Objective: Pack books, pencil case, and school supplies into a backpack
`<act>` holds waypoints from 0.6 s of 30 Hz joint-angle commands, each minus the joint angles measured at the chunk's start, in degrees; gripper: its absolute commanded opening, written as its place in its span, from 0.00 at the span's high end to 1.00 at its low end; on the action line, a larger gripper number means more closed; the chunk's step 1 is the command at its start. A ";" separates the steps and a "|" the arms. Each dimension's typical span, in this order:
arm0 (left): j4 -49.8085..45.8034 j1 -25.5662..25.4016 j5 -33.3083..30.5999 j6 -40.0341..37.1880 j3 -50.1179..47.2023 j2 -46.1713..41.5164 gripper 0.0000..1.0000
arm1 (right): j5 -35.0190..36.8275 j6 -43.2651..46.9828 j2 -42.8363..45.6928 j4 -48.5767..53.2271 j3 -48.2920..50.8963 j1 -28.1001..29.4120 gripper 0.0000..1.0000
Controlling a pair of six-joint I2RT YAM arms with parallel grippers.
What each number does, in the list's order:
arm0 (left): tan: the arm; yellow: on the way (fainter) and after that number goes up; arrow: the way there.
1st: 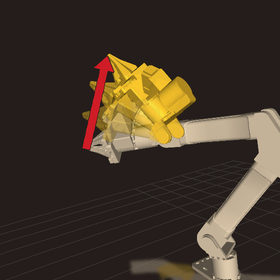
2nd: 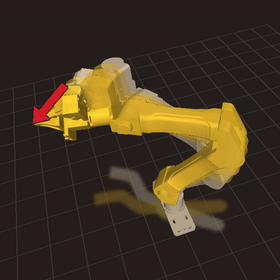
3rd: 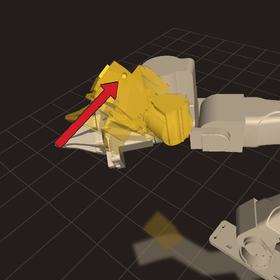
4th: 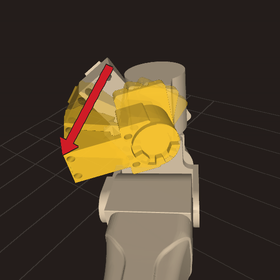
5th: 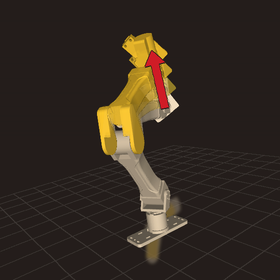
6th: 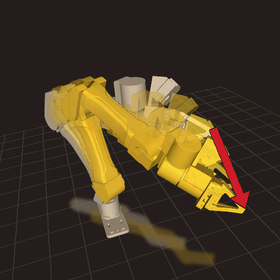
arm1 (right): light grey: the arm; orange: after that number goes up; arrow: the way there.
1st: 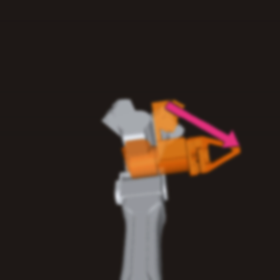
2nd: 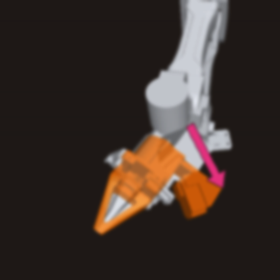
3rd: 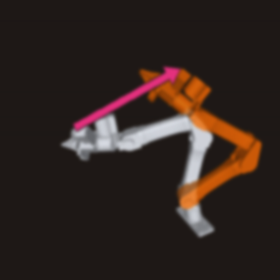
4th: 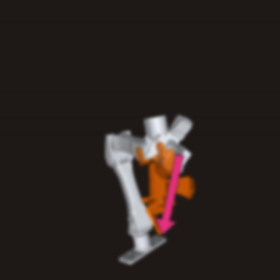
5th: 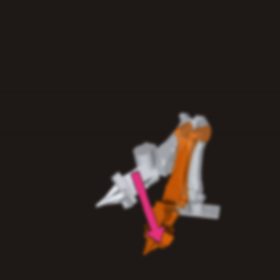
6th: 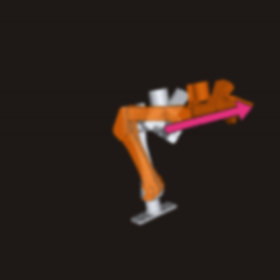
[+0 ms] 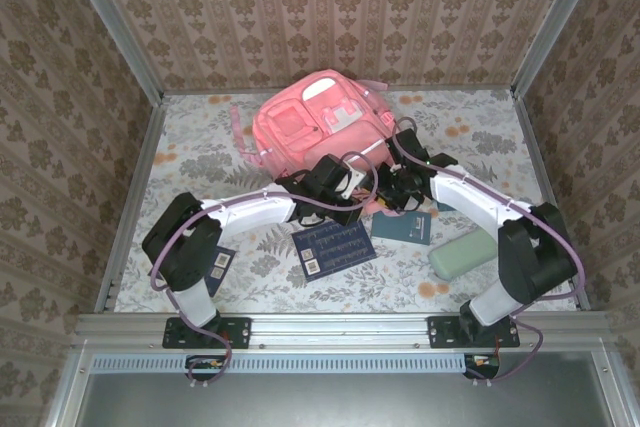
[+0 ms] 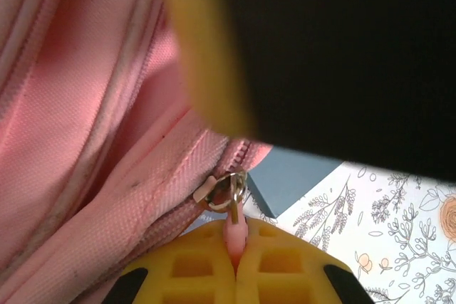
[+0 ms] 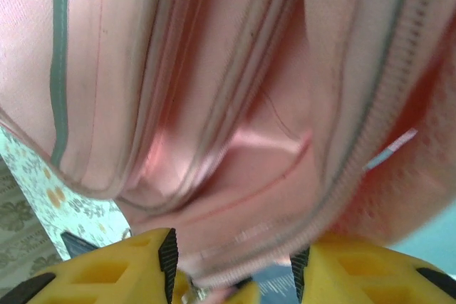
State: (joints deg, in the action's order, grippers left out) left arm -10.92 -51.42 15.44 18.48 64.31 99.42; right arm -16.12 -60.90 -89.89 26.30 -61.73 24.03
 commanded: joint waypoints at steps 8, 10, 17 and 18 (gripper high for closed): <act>-4.44 -0.39 -2.15 -1.54 1.09 -1.57 1.00 | 4.10 -4.52 -0.84 -3.74 0.91 0.37 1.00; -7.24 0.86 -3.21 -1.85 0.65 -2.07 1.00 | 5.33 -3.80 0.73 -3.44 1.35 0.11 1.00; -15.11 10.23 -5.39 -5.82 -3.85 -5.43 1.00 | 6.23 -1.71 5.14 -2.09 2.40 -1.92 1.00; -15.94 11.92 -5.96 -6.54 -4.21 -5.86 1.00 | 6.25 -1.55 5.69 -2.12 2.69 -2.04 1.00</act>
State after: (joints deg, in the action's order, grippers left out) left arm -20.21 -43.94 13.63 15.14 61.69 96.16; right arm -13.21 -63.68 -87.70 23.81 -59.75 23.35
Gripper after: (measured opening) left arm 0.046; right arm 0.066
